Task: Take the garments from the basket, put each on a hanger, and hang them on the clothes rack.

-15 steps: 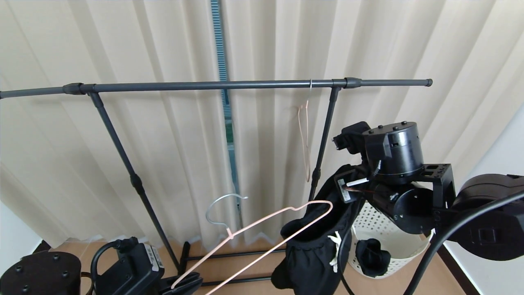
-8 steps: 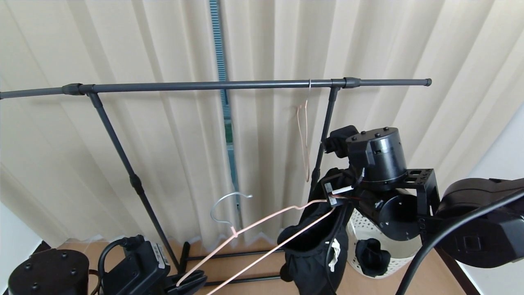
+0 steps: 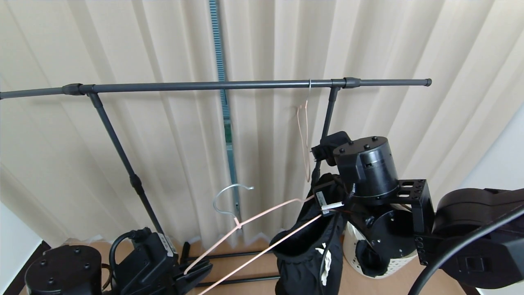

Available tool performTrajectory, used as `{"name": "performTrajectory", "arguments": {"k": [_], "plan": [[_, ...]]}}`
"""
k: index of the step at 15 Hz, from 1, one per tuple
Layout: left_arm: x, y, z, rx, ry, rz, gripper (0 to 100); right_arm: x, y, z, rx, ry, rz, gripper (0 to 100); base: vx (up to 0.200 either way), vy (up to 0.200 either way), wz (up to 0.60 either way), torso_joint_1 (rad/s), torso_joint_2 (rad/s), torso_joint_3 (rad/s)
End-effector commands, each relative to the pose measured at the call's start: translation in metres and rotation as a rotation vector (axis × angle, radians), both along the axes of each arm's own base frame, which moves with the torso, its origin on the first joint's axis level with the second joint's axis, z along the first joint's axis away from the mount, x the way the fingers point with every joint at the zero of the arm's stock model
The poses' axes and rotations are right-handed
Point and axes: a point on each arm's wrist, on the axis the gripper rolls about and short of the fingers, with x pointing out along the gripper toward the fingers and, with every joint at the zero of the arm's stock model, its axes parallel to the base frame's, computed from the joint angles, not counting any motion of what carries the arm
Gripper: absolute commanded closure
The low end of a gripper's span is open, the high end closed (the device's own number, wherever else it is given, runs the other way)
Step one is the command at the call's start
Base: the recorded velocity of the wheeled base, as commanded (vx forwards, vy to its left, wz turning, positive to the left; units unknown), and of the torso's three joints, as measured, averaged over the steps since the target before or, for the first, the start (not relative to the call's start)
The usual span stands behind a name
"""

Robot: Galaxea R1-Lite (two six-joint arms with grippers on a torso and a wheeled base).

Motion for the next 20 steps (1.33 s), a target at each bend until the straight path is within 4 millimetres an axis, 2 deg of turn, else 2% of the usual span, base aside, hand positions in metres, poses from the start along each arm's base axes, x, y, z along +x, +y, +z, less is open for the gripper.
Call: {"name": "performTrajectory", "arguments": {"k": [1,4,9,14,20], "plan": [[0.003,-0.001,-0.002,0.016,0.003,0.029,100,0.000,0.002,0.001,-0.007,-0.016,-0.021,100,0.000,0.000,0.00,0.000,0.00,0.000],[0.008,-0.001,-0.002,0.033,-0.016,0.095,100,-0.001,0.002,0.001,-0.028,-0.038,-0.066,100,0.000,0.000,0.00,0.000,0.00,0.000],[0.022,-0.009,-0.014,0.034,-0.050,0.168,100,-0.023,0.023,0.000,-0.010,-0.039,0.012,100,0.000,0.000,0.00,0.000,0.00,0.000],[0.026,-0.013,-0.027,0.030,-0.057,0.169,100,-0.037,0.038,-0.003,0.022,-0.037,0.060,100,0.000,0.000,0.00,0.000,0.00,0.000],[0.026,-0.014,-0.028,0.035,-0.055,0.172,100,-0.051,0.057,-0.003,0.089,-0.037,0.109,100,0.000,0.000,0.00,0.000,0.00,0.000]]}}
